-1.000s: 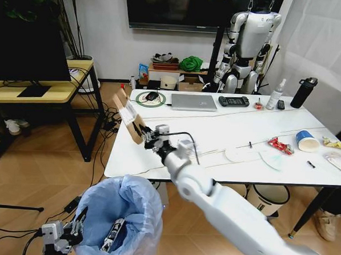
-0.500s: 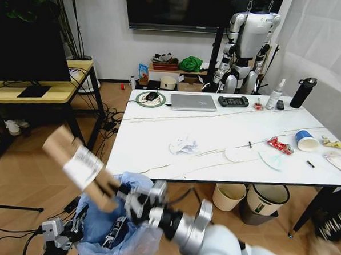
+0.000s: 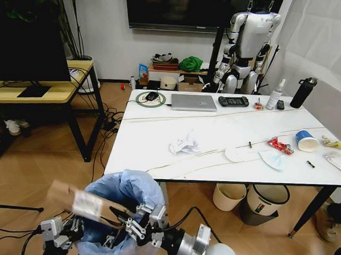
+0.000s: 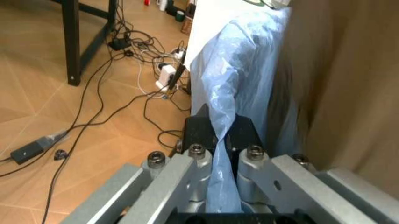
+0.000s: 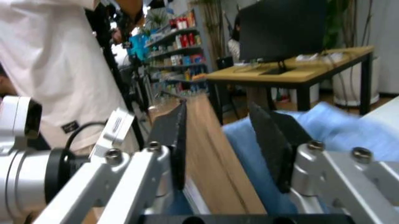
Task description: Pick up the trash bin and place the trash from the table into it.
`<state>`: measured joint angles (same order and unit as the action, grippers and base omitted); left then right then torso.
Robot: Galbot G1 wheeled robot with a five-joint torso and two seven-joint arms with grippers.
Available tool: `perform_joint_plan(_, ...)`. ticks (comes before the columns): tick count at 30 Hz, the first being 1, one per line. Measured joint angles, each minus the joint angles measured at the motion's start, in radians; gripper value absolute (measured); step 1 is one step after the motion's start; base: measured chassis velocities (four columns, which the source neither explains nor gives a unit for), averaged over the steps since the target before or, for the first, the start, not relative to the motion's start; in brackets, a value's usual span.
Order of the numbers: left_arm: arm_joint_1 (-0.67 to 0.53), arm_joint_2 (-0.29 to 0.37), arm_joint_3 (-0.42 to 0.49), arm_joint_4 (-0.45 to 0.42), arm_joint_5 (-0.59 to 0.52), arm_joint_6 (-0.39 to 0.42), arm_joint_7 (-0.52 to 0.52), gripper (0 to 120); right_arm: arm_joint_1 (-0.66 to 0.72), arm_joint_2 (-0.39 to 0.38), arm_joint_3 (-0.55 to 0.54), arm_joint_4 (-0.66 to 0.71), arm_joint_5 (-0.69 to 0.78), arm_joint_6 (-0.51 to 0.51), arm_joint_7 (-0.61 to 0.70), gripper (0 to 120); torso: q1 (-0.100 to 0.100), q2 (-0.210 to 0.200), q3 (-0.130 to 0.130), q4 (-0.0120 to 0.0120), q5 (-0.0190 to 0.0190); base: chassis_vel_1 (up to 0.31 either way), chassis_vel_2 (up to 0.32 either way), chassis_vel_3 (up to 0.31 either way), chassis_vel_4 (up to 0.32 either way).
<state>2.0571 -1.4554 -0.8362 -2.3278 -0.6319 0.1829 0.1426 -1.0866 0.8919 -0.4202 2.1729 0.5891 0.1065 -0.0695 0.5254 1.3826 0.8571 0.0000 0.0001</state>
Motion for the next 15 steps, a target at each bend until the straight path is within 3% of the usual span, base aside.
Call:
perform_joint_plan(5,-0.003,0.0,0.005,0.007,0.005,0.002,-0.001,0,0.022,0.015,0.076,0.024,0.015,-0.002,0.027,56,0.0,0.0,0.0,-0.0001,-0.0002,0.0,0.0,0.0,0.0)
perform_joint_plan(7,-0.003,-0.002,0.007,0.007,0.008,0.002,-0.001,0,0.057,0.035,0.122,0.019,0.018,-0.051,0.087,65,0.0,0.0,0.0,0.0001,0.0,0.0,0.0,0.0,0.0)
perform_joint_plan(10,-0.002,-0.006,0.011,0.009,0.017,0.0,0.003,0,0.116,0.069,0.205,-0.048,-0.005,-0.188,0.179,79,0.0,0.0,0.0,0.0002,-0.0001,0.0,0.0,0.0,0.0)
perform_joint_plan(12,-0.002,-0.007,0.011,0.009,0.018,-0.001,0.004,0,0.129,0.078,0.222,-0.073,-0.01,-0.221,0.206,82,0.0,0.0,0.0,0.0002,-0.0001,0.0,0.0,0.0,0.0)
perform_joint_plan(15,0.0,-0.013,0.014,0.01,0.026,-0.007,0.013,0,0.195,0.134,0.311,-0.22,0.004,-0.386,0.307,96,0.0,0.0,0.0,0.0001,0.0002,0.0,0.0,0.0,0.0)
